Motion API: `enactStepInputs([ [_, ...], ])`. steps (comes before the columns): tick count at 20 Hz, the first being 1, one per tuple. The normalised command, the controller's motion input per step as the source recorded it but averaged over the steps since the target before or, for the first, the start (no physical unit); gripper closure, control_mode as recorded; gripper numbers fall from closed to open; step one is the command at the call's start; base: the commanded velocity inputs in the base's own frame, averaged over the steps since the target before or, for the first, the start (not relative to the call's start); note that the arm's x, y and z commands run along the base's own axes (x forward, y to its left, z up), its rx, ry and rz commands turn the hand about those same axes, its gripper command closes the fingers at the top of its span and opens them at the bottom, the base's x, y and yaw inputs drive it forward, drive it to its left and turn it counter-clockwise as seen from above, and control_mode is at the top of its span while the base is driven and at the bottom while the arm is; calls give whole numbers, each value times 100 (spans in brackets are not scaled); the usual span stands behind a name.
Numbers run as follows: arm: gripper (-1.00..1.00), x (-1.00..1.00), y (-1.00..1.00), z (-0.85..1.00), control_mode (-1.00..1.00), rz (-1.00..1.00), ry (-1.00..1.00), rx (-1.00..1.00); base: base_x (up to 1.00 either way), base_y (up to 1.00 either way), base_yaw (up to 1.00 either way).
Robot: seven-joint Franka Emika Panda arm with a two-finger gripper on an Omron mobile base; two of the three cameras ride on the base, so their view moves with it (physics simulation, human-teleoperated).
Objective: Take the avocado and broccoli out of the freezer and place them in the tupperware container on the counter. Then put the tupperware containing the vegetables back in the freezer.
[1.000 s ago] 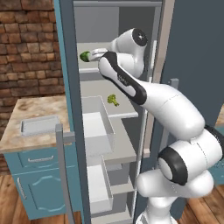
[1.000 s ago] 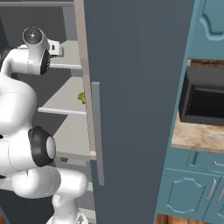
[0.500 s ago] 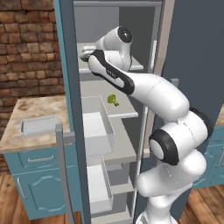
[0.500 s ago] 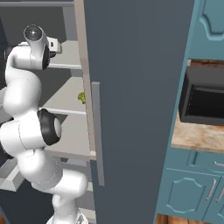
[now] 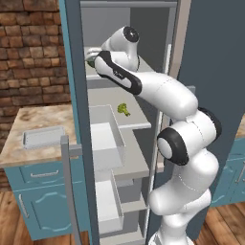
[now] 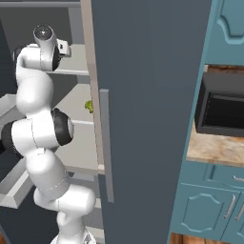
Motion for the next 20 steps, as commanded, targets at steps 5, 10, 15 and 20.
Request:
enactStepInputs([
  [5,-100,37,6,-16,-100,0,8,0,0,0,0],
  [10,-100,33,17,-15,-100,0,7,0,0,0,0],
  [15,-100,25,30,-16,-100,0,6,0,0,0,0],
  [20,100,8,16,-18,-100,-4,4,0,0,0,0],
])
